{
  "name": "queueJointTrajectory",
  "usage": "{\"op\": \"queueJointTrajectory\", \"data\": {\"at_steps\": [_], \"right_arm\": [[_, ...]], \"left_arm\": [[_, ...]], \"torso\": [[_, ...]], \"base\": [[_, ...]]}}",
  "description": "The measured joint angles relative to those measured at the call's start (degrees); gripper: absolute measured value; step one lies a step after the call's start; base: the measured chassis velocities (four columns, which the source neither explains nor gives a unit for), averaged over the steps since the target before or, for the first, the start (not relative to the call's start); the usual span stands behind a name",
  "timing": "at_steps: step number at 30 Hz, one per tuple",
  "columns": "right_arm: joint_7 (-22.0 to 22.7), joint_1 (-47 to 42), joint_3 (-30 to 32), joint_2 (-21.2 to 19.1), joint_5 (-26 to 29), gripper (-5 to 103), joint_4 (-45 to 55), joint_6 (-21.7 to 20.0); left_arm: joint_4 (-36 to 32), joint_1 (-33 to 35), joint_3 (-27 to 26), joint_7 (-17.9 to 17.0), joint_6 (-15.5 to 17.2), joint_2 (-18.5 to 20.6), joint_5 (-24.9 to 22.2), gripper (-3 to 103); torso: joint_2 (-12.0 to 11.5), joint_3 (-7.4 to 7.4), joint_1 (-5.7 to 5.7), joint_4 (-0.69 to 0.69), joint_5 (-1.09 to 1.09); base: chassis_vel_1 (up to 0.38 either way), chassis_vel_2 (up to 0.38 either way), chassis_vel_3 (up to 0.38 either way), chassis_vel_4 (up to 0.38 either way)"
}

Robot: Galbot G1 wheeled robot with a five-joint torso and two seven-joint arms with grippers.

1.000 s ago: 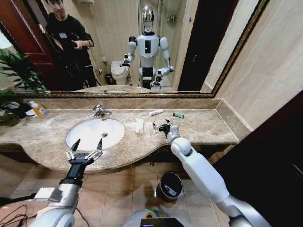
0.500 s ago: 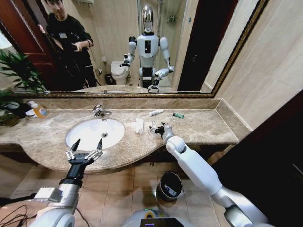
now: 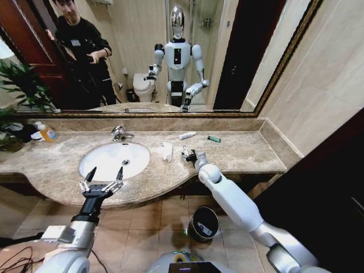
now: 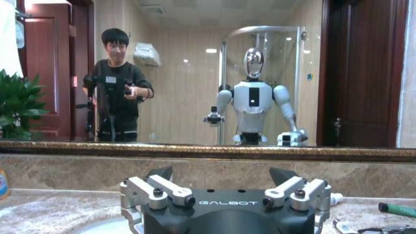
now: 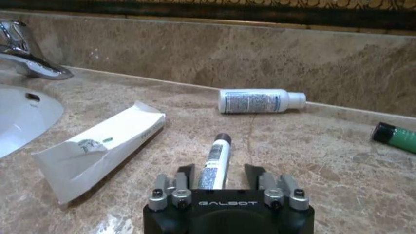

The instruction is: Pick up the trash from the sink and place it in the trash bin.

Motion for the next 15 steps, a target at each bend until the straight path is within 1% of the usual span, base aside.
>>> {"op": "queueJointTrajectory", "data": {"at_steps": [1, 2, 4, 6, 7, 9, 10, 12, 15], "right_arm": [[0.0, 0.0, 0.0, 0.0, 0.0, 49, -0.1, 0.0], [0.0, 0.0, 0.0, 0.0, 0.0, 49, -0.1, 0.0], [-0.1, 0.0, -0.1, 0.1, -0.1, 38, -0.3, 0.0], [-0.1, 0.0, -0.1, 0.1, -0.2, 38, -0.3, 0.0], [-0.1, 0.0, -0.1, 0.1, -0.2, 28, -0.4, 0.1], [-0.1, 0.0, -0.1, 0.1, -0.3, 28, -0.3, 0.2], [-0.1, -0.1, 0.0, 0.1, -0.4, 18, -0.2, 0.3], [-0.1, -0.3, 0.1, 0.0, -0.5, 18, 0.2, 0.3], [0.0, -1.0, 0.7, -0.8, -0.6, 8, 2.0, 0.7]], "left_arm": [[0.0, 0.0, 0.0, 0.0, 0.0, 0.0, 0.0, 100], [0.0, 0.0, 0.0, 0.0, 0.0, 0.0, 0.0, 100], [0.0, 0.0, 0.0, 0.0, 0.0, 0.0, 0.0, 100], [0.0, 0.0, 0.0, 0.0, 0.0, 0.0, 0.0, 100], [0.0, 0.0, 0.0, 0.0, 0.0, 0.0, 0.0, 100], [0.0, 0.0, 0.0, 0.0, 0.0, 0.0, 0.0, 100], [0.0, 0.0, 0.0, 0.0, 0.0, 0.0, 0.0, 100], [0.0, 0.0, 0.0, 0.0, 0.0, 0.0, 0.0, 100], [0.0, 0.0, 0.0, 0.0, 0.0, 0.0, 0.0, 100]], "torso": [[0.0, 0.0, 0.0, 0.0, 0.0], [0.0, 0.0, 0.0, 0.0, 0.0], [0.0, 0.0, 0.0, 0.0, 0.0], [0.0, 0.0, 0.0, 0.0, 0.0], [0.0, 0.0, 0.0, 0.0, 0.0], [0.0, 0.0, 0.0, 0.0, 0.0], [0.0, 0.0, 0.0, 0.0, 0.0], [0.0, 0.0, 0.0, 0.0, 0.01], [0.0, 0.0, 0.0, 0.0, 0.0]], "base": [[0.0, 0.0, 0.0, 0.0], [0.0, 0.0, 0.0, 0.0], [0.0, 0.0, 0.0, 0.0], [0.0, 0.0, 0.0, 0.0], [0.0, 0.0, 0.0, 0.0], [0.0, 0.0, 0.0, 0.0], [0.0, 0.0, 0.0, 0.0], [0.0, 0.0, 0.0, 0.0], [0.0, 0.0, 0.0, 0.0]]}}
